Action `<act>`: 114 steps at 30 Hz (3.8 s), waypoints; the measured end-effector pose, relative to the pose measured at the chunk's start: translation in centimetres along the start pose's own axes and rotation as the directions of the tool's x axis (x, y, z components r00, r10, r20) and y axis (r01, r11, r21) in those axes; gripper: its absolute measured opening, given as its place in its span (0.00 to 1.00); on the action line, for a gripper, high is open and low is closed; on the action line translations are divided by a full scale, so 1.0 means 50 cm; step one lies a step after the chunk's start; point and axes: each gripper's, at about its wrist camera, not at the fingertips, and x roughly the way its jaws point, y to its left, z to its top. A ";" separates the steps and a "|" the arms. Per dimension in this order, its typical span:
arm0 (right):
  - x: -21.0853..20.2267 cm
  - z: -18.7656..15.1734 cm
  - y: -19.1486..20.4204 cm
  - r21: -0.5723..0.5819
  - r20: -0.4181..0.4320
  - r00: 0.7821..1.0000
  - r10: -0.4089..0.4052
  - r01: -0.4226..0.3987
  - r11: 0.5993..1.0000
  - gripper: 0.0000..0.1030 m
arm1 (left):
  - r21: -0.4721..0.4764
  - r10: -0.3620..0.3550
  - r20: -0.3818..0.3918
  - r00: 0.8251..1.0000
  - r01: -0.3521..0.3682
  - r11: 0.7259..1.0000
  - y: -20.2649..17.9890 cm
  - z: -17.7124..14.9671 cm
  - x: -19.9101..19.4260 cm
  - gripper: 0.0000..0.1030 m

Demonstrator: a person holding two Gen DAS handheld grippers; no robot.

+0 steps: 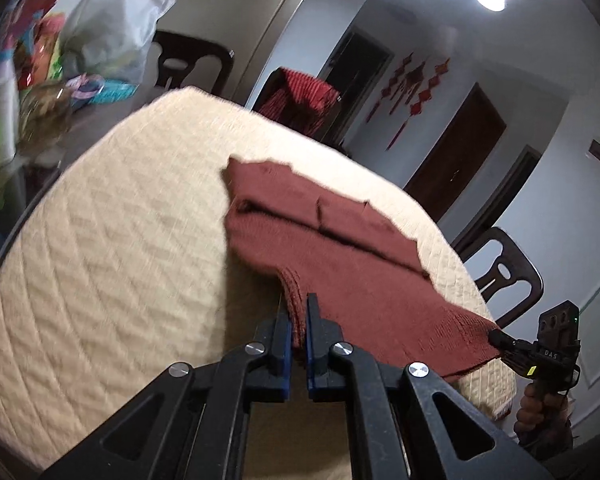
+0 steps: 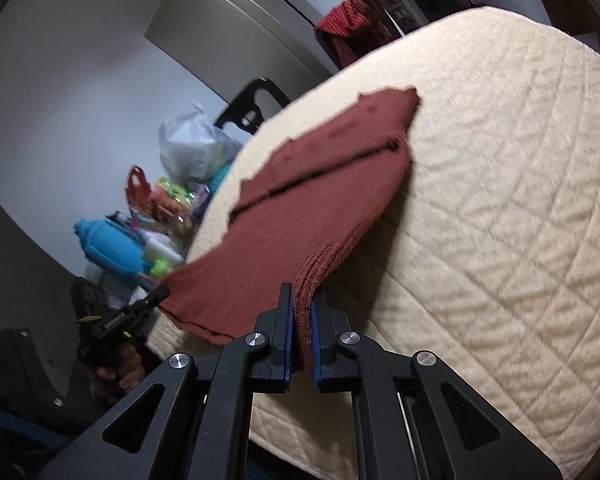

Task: Fold small clothes
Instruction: 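Lift the hem with both grippers and fold it over toward the collar, then open both grippers and withdraw from the folded sweater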

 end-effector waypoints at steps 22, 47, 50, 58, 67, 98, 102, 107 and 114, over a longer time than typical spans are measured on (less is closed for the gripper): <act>0.202 0.346 -0.055 0.143 0.029 0.999 -0.035 0.030 0.989 0.07 | 0.047 0.148 -0.089 0.985 -0.144 0.988 0.040 0.332 0.354 0.06; 0.301 0.414 -0.159 0.259 0.007 0.992 -0.124 0.118 0.959 0.29 | -0.029 0.186 -0.140 0.973 -0.192 0.981 0.102 0.366 0.466 0.23; 0.280 0.406 -0.130 0.189 0.020 0.989 -0.146 0.140 0.972 0.29 | -0.004 0.201 -0.103 0.974 -0.203 0.979 0.094 0.370 0.436 0.23; 0.283 0.316 -0.064 -0.041 -0.067 0.969 -0.240 0.237 0.971 0.29 | 0.142 0.191 -0.156 0.969 -0.170 0.975 0.046 0.275 0.420 0.23; 0.246 0.270 -0.038 -0.146 -0.044 0.939 -0.341 0.332 0.932 0.15 | 0.209 0.203 -0.147 0.968 -0.170 0.963 0.021 0.223 0.357 0.23; 0.263 0.153 0.045 -0.344 -0.018 0.911 -0.413 0.382 0.858 0.15 | 0.336 0.248 -0.110 0.963 -0.198 0.921 -0.068 0.133 0.320 0.23; 0.255 0.158 -0.009 -0.279 -0.019 0.874 -0.485 0.461 0.842 0.15 | 0.270 0.332 -0.148 0.932 -0.285 0.920 0.004 0.131 0.330 0.23; 0.255 0.158 -0.013 -0.264 -0.023 0.884 -0.466 0.444 0.856 0.15 | 0.257 0.315 -0.138 0.939 -0.273 0.927 -0.001 0.124 0.312 0.23; 0.209 0.139 0.016 -0.260 0.005 0.905 -0.425 0.412 0.873 0.30 | 0.242 0.296 -0.098 0.950 -0.266 0.933 -0.008 0.104 0.243 0.30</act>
